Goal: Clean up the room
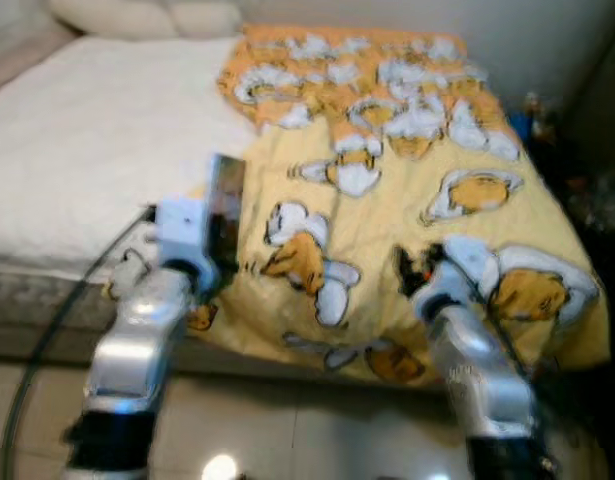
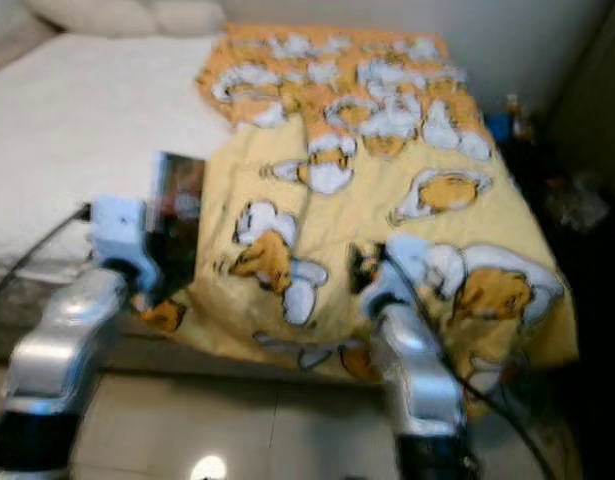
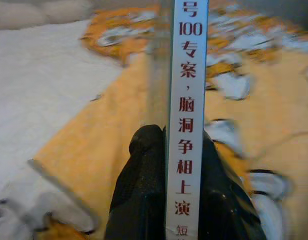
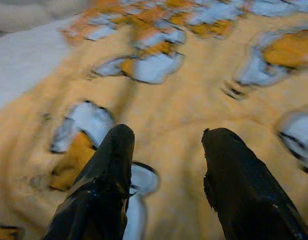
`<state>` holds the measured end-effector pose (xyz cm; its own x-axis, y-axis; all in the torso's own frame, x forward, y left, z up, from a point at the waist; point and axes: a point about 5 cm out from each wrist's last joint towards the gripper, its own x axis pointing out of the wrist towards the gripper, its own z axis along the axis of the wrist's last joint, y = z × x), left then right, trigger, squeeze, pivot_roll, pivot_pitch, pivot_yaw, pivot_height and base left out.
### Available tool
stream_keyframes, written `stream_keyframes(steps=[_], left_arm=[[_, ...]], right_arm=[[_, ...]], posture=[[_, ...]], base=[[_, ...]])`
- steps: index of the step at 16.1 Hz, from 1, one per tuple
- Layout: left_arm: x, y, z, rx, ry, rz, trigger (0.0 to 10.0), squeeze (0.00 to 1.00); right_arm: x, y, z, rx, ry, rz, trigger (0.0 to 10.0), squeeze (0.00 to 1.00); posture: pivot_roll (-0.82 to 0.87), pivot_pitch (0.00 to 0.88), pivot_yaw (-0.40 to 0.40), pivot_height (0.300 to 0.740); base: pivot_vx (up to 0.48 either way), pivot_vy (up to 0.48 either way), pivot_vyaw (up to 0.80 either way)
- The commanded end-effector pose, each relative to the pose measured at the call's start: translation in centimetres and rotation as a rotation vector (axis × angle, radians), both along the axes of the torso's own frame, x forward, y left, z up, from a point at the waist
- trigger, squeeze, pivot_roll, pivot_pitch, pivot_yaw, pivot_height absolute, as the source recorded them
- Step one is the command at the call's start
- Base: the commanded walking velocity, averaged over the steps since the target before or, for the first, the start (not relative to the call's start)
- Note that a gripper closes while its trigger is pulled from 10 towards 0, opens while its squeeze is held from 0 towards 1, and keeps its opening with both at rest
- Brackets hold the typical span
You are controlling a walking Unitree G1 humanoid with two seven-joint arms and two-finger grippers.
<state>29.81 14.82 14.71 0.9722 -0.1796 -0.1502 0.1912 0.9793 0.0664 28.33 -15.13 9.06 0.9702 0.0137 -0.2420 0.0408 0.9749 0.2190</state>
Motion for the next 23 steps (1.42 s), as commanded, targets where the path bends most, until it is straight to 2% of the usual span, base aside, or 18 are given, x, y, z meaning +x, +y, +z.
stream_keyframes(steps=[1,17,23], left_arm=[[0.09,0.64,0.76,0.014,-0.032,0.016,10.0,0.0],[0.59,0.88,0.94,0.028,-0.035,0.011,10.0,0.0],[0.67,0.79,1.02,0.031,-0.038,0.009,10.0,0.0]], right_arm=[[0.26,0.8,0.41,0.013,-0.015,0.018,10.0,0.0],[1.01,1.06,0.74,0.013,-0.025,0.026,10.0,0.0],[1.17,1.15,0.69,0.017,-0.022,0.027,10.0,0.0]], posture=[[0.03,0.0,0.031,0.74],[0.03,0.0,0.036,0.74],[0.03,0.0,0.035,0.74]], base=[[0.0,0.352,0.0],[0.0,0.352,0.0],[0.0,0.351,-0.8]])
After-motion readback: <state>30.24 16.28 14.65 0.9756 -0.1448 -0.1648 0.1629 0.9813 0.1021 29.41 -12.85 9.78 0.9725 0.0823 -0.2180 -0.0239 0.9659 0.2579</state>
